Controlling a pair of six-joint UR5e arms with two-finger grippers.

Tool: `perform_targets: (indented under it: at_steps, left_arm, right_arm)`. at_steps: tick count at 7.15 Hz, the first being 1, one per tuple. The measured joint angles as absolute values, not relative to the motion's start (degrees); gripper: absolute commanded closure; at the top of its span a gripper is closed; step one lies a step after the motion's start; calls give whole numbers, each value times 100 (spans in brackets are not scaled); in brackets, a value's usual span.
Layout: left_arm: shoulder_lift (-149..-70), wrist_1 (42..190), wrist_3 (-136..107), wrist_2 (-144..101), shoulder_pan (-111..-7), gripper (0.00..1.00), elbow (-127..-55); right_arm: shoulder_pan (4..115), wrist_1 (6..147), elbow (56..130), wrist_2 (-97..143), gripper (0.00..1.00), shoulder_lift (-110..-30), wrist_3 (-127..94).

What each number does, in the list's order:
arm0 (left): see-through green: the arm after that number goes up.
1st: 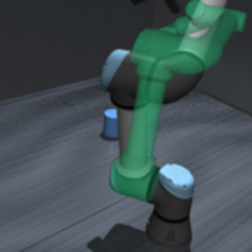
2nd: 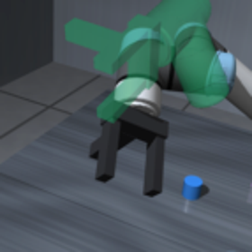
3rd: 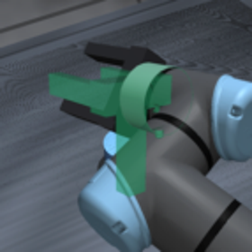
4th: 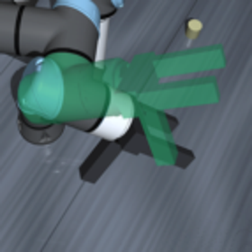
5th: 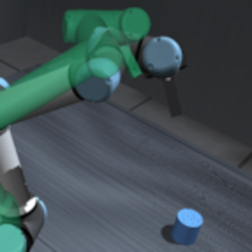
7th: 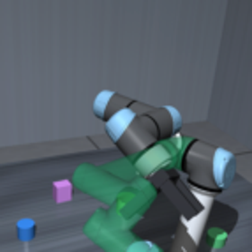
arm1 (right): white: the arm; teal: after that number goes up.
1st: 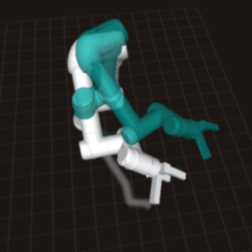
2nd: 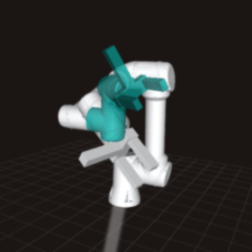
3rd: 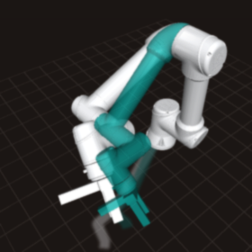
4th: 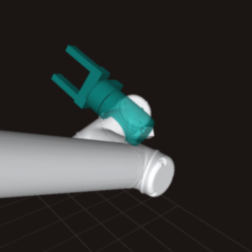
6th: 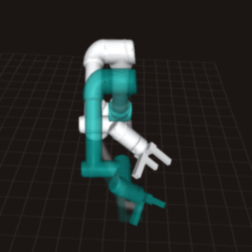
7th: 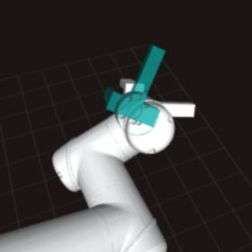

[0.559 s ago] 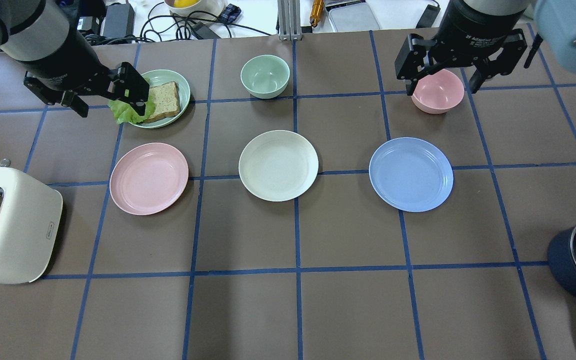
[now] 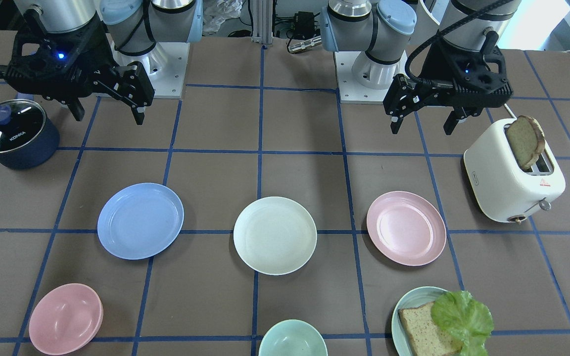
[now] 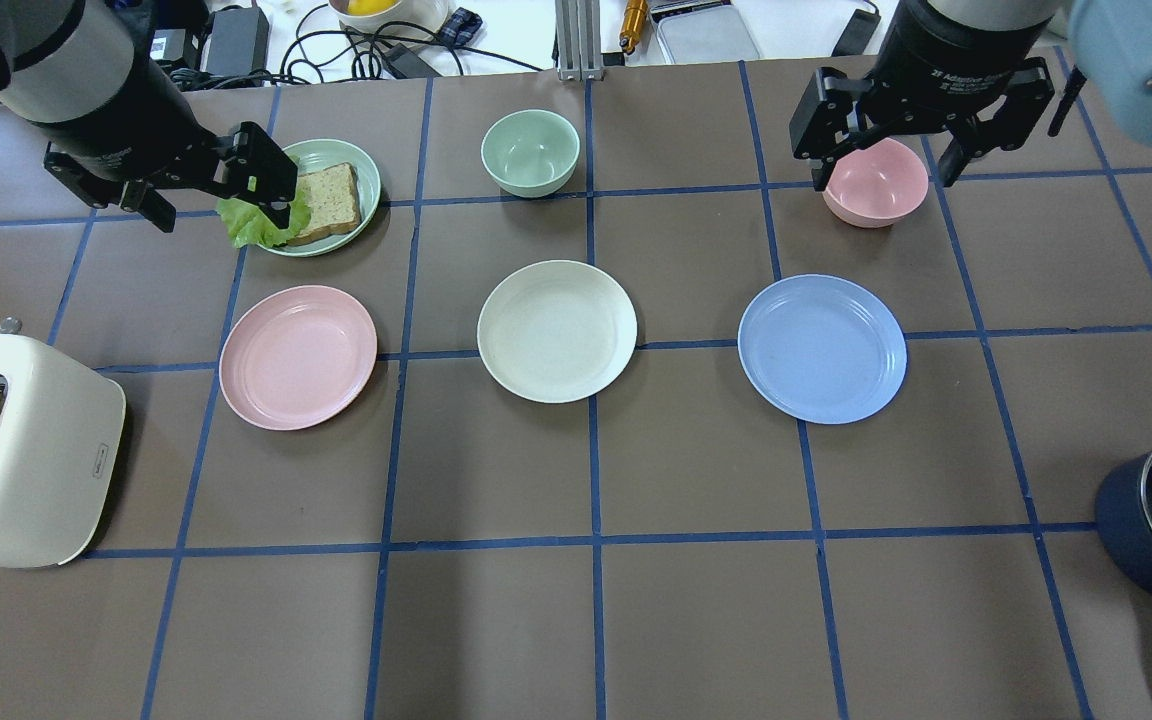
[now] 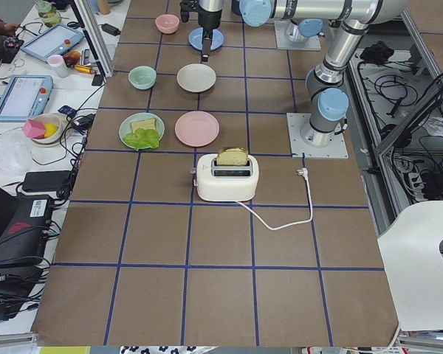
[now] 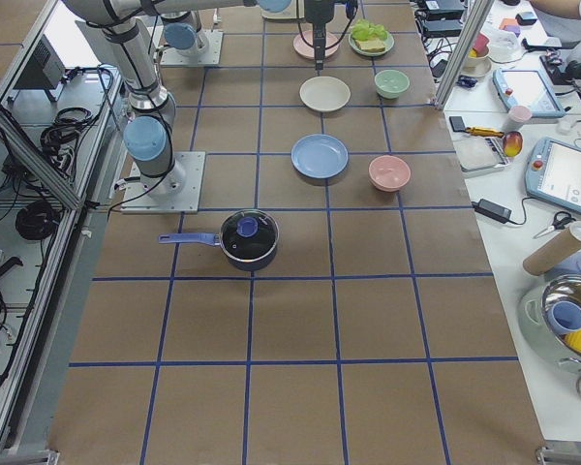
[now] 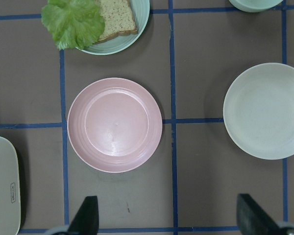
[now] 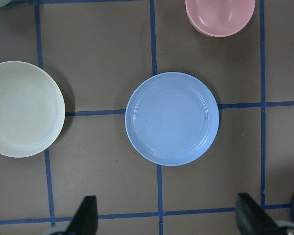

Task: Stack three plates with pink and blue
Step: 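Lower the left gripper onto the rim of the pink plate, then close the left gripper on the pink plate rim and lift it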

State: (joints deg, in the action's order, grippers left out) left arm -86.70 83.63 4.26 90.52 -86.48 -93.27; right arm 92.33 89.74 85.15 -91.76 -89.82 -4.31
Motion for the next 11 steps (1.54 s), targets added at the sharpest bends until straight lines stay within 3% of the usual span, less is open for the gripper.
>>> perform_targets:
  at_steps: [2, 5, 11]
  left_arm:
    - [-8814, 7933, 457, 9042, -8644, 15, -9831]
    - [-9164, 6018, 1133, 9063, -8630, 15, -11105]
    - [-10444, 4842, -15, 9091, -8609, 33, -11413]
  right_arm:
    - [9234, 8973, 8523, -9176, 0, -8982, -431]
    - [9233, 8974, 8525, -9176, 0, -8982, -431]
    - [9230, 8974, 8525, -9176, 0, -8982, -431]
